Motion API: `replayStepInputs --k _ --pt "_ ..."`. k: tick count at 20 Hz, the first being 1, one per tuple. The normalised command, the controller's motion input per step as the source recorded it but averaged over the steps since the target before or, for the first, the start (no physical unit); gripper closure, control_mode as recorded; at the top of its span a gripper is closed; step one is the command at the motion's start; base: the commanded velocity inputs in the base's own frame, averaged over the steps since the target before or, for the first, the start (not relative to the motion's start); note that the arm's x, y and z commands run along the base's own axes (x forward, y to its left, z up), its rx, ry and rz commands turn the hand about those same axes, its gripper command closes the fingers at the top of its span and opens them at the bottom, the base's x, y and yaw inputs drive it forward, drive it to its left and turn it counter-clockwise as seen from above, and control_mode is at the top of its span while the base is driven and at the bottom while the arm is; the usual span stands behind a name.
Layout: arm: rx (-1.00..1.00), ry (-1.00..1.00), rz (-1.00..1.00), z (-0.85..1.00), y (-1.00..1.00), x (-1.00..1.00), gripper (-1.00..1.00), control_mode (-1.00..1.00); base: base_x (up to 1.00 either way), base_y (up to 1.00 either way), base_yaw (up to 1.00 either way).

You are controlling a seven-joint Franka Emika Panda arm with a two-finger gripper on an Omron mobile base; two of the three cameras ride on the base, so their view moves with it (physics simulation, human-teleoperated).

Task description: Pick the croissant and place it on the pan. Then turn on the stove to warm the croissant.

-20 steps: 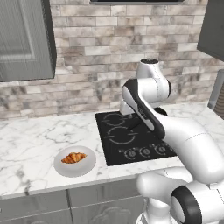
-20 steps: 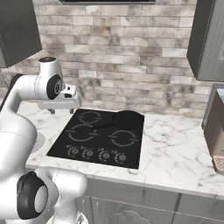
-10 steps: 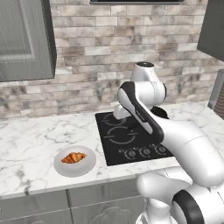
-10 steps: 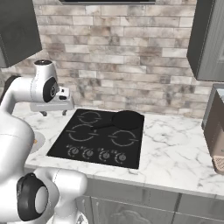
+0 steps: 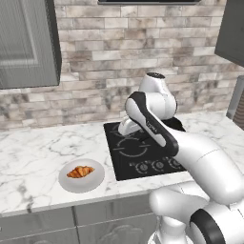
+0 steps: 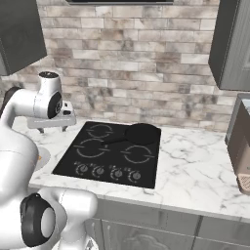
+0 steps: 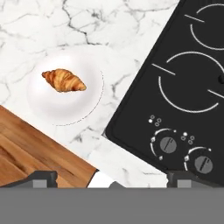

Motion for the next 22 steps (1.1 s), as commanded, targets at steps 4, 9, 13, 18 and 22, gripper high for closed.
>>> replayStepInputs --k 4,9,13,18,22 --pt "0.0 0.0 0.18 -0.23 0.33 0.0 -1.0 -1.0 0.0 0.0 0.0" --pt "0.0 0.0 0.18 -0.22 0.37 -0.01 -1.0 -1.0 0.0 0.0 0.0" --pt "0.0 0.0 0.18 -0.2 0.32 0.0 -1.0 -1.0 0.0 0.0 0.0" --pt "0.0 0.0 0.16 -0.16 0.24 0.0 -1.0 -1.0 0.0 0.0 0.0" --pt "0.0 0.0 0.15 -0.16 0.24 0.0 -1.0 -1.0 0.0 0.0 0.0"
